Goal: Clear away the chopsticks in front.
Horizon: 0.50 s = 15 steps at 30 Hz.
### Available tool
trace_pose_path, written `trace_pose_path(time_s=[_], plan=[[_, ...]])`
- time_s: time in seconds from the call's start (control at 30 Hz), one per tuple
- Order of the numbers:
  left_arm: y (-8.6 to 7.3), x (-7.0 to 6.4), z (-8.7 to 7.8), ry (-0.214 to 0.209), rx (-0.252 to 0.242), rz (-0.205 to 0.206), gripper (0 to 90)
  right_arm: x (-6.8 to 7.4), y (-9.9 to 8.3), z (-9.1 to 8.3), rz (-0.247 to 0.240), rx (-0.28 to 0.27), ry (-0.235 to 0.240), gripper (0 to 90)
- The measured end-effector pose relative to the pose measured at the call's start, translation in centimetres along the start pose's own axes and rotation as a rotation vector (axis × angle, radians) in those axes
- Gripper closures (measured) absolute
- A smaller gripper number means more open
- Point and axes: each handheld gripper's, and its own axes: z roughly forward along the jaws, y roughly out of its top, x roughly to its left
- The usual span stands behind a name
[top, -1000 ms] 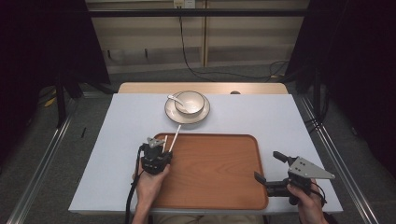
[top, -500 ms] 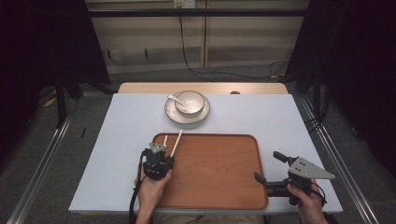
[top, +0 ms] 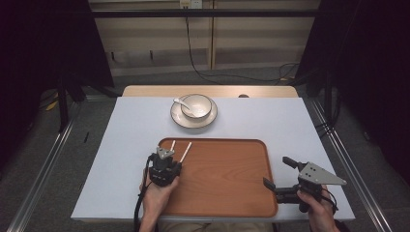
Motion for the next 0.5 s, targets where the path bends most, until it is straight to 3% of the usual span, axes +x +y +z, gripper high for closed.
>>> trace_pose_path(time_s=[0.03,0.1,0.27,0.33,0.4,0.47,0.5], plan=[[0.1,0.0,0.1,-0.008,-0.007,-0.013,74.0,0.0,0.0,0.0,0.003,-0.002,-0.001,2.0],[0.3,0.1,-0.1,0.009,-0.020,0.004,71.4,0.0,0.0,0.0,0.002,-0.005,0.000,2.0],[1.4,0.6,-0.6,-0.024,-0.089,0.043,68.0,0.0,0.0,0.0,0.001,-0.007,0.003,2.0],[2.1,0.7,-0.3,-0.049,-0.104,0.055,73.7,0.1,0.0,0.0,0.002,-0.007,0.001,2.1],[2.8,0.8,0.2,-0.095,-0.090,0.072,85.9,0.1,0.0,0.0,0.003,-0.009,0.003,2.0],[3.3,0.6,0.8,-0.066,-0.075,0.101,90.0,0.0,0.0,0.0,0.005,-0.008,0.003,2.0],[3.5,0.6,1.2,-0.089,-0.074,0.098,90.0,0.0,0.0,0.0,0.005,-0.009,0.002,2.0]])
